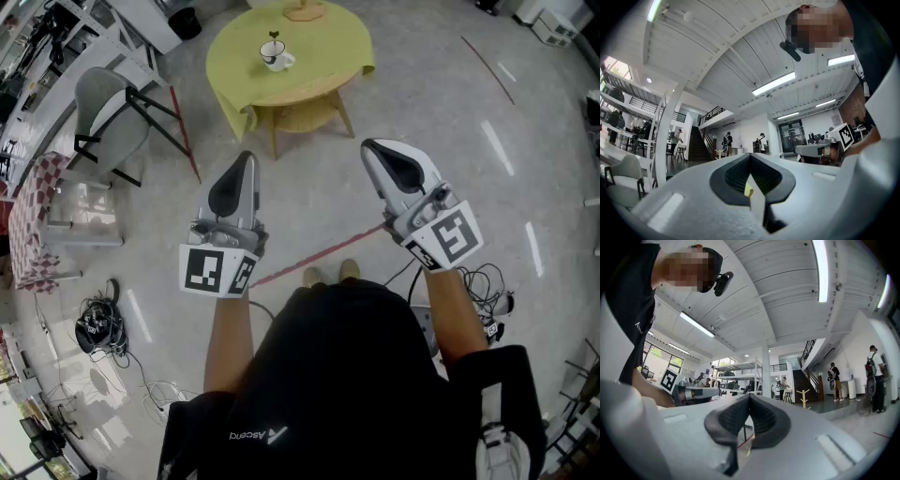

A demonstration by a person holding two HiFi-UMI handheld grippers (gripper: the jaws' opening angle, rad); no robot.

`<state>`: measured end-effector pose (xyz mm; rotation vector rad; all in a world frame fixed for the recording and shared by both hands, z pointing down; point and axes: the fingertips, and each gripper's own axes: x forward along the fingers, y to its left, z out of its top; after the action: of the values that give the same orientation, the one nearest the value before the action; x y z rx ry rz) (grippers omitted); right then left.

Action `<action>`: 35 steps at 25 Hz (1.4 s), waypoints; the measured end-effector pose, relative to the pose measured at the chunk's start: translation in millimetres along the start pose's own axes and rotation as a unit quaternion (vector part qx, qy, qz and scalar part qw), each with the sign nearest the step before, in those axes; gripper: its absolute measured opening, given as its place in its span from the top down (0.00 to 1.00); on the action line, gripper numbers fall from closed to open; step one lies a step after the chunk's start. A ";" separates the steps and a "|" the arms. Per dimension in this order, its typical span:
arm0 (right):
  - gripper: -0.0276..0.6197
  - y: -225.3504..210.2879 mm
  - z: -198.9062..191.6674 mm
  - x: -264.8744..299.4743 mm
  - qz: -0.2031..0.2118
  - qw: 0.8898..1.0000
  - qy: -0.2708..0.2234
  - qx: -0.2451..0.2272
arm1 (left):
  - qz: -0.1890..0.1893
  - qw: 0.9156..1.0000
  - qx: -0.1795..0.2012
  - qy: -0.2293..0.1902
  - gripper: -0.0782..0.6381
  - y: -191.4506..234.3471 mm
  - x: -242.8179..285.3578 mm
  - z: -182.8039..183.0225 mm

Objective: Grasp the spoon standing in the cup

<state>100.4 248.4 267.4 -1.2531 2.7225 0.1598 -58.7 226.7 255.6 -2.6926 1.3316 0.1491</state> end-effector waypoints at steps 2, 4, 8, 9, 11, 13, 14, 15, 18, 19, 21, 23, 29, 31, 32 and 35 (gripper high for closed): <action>0.95 -1.8 -0.1 -3.0 0.002 1.000 0.000 0.000 | 0.000 1.000 0.000 -0.001 0.88 -4.0 2.2 0.0; 0.95 -4.3 0.2 -5.4 0.005 1.000 0.001 -0.001 | 0.001 1.000 0.000 0.000 0.88 -7.1 5.0 0.0; 0.95 -11.0 1.0 -10.4 0.018 1.000 0.000 0.000 | 0.009 1.000 0.000 0.002 0.88 -13.0 12.4 -0.3; 0.95 -13.0 0.6 -12.0 0.022 1.000 0.000 0.002 | 0.012 1.000 0.000 0.003 0.88 -14.8 14.6 -0.6; 0.95 -17.5 -0.1 -13.9 0.029 1.000 0.000 0.005 | 0.018 1.000 0.001 0.004 0.88 -16.6 19.4 -0.4; 0.95 -23.0 -0.1 -13.4 0.036 0.999 0.000 0.005 | 0.025 1.000 0.003 0.003 0.88 -15.6 25.2 1.0; 0.95 -26.9 -0.3 -12.0 0.039 0.999 0.000 0.004 | 0.028 1.000 0.004 0.002 0.88 -14.4 28.5 1.7; 0.95 -31.6 -0.9 -9.9 0.042 0.999 0.000 0.003 | 0.032 0.999 0.006 0.001 0.88 -12.9 31.6 2.3; 0.95 -44.6 -4.3 -2.4 0.046 0.999 0.005 0.001 | 0.042 0.999 0.010 0.001 0.88 -7.9 37.7 0.4; 0.95 -48.4 -5.1 0.0 0.047 0.999 0.006 0.000 | 0.046 0.999 0.010 0.002 0.88 -5.7 39.6 -1.3; 0.95 -57.7 -6.4 7.6 0.051 0.999 0.008 -0.002 | 0.053 0.999 0.008 0.001 0.88 0.9 46.6 -4.8; 0.95 -67.4 -9.2 19.5 0.052 0.999 0.009 -0.005 | 0.056 0.998 0.008 -0.002 0.88 10.5 55.9 -8.8; 0.95 -94.6 -27.8 70.7 0.054 0.998 0.015 -0.002 | 0.060 0.998 0.009 -0.009 0.88 53.1 88.1 -24.6; 0.95 -103.3 -34.5 99.7 0.055 0.998 0.019 -0.007 | 0.060 0.998 0.011 -0.013 0.88 78.0 102.4 -29.4; 0.95 -108.3 -38.5 115.4 0.056 0.998 0.021 -0.008 | 0.059 0.998 0.011 -0.014 0.88 91.1 110.4 -32.7; 0.95 -127.0 -51.1 165.4 0.056 0.998 0.029 -0.009 | 0.054 0.998 0.017 -0.014 0.88 130.6 139.5 -43.3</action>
<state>86.5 34.8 284.6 -1.1286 2.8491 0.1632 -77.0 31.9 267.8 -2.5828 1.4582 0.1738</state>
